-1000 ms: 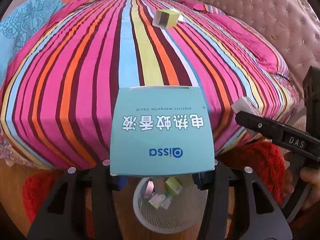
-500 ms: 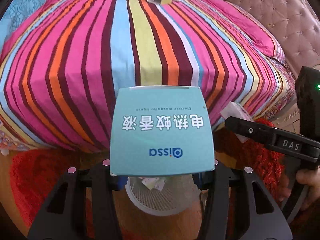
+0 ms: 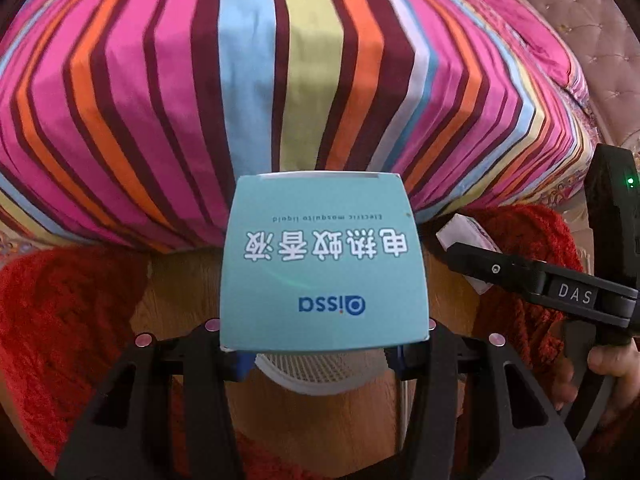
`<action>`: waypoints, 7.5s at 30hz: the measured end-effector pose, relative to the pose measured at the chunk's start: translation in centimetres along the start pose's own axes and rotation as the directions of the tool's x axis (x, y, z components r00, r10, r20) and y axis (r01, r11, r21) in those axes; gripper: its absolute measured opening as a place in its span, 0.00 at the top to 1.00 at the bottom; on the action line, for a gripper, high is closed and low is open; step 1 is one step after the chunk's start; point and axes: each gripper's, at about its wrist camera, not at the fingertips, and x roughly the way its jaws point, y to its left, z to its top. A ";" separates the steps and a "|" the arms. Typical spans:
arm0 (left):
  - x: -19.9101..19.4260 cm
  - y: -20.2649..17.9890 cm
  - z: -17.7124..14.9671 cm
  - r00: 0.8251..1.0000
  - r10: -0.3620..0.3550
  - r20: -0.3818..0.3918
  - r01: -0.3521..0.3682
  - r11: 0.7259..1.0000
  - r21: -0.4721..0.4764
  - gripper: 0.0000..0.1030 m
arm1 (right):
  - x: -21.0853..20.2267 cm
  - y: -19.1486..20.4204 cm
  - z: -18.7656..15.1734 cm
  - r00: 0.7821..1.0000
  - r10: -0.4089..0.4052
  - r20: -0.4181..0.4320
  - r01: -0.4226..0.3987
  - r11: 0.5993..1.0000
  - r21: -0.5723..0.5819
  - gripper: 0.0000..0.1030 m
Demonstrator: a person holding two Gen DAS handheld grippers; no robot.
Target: Collect trash
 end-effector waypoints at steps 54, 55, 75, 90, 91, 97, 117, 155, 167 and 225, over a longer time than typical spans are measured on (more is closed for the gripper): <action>14.1 -0.2 -1.3 0.855 -0.010 -0.519 -0.013 0.999 -0.041 0.52 | 12.7 -4.4 -0.9 0.921 0.069 -0.384 0.067 0.942 0.330 0.32; 14.3 -0.3 -1.3 0.851 -0.008 -0.525 -0.015 0.999 -0.040 0.52 | 12.9 -4.6 -0.9 0.919 0.069 -0.387 0.071 0.939 0.336 0.32; 15.4 -0.1 -1.7 0.818 0.035 -0.574 -0.061 0.998 -0.026 0.18 | 13.9 -5.3 -1.4 0.906 0.056 -0.420 0.114 0.922 0.371 0.08; 14.4 0.0 -1.6 0.836 0.021 -0.549 -0.055 0.997 -0.045 0.18 | 13.1 -5.3 -1.3 0.912 0.048 -0.407 0.121 0.918 0.379 0.08; 14.2 0.1 -1.5 0.840 0.020 -0.542 -0.057 0.997 -0.050 0.18 | 13.1 -5.2 -1.3 0.913 0.047 -0.404 0.118 0.920 0.374 0.08; 12.6 0.3 -1.2 0.869 0.022 -0.494 -0.064 0.996 -0.067 0.18 | 12.2 -4.6 -1.1 0.925 0.041 -0.378 0.100 0.934 0.344 0.08; 1.9 -1.1 1.3 0.990 0.103 -0.093 -0.100 0.995 0.029 0.18 | 1.7 1.1 0.6 0.999 -0.041 -0.019 0.041 0.999 0.029 0.08; -6.7 -2.1 22.0 0.903 0.080 0.421 -0.122 0.990 0.073 0.18 | -11.5 5.0 19.1 0.815 -0.033 0.579 0.168 0.969 -0.180 0.08; -3.9 -2.8 31.1 0.903 0.037 0.429 -0.109 0.983 0.145 0.18 | -9.6 6.0 26.6 0.821 -0.019 0.571 0.173 0.961 -0.216 0.08; 4.0 -2.8 47.3 0.922 -0.136 0.363 0.050 0.970 0.238 0.50 | 0.0 11.8 46.1 0.902 0.042 0.430 0.157 0.896 -0.416 0.24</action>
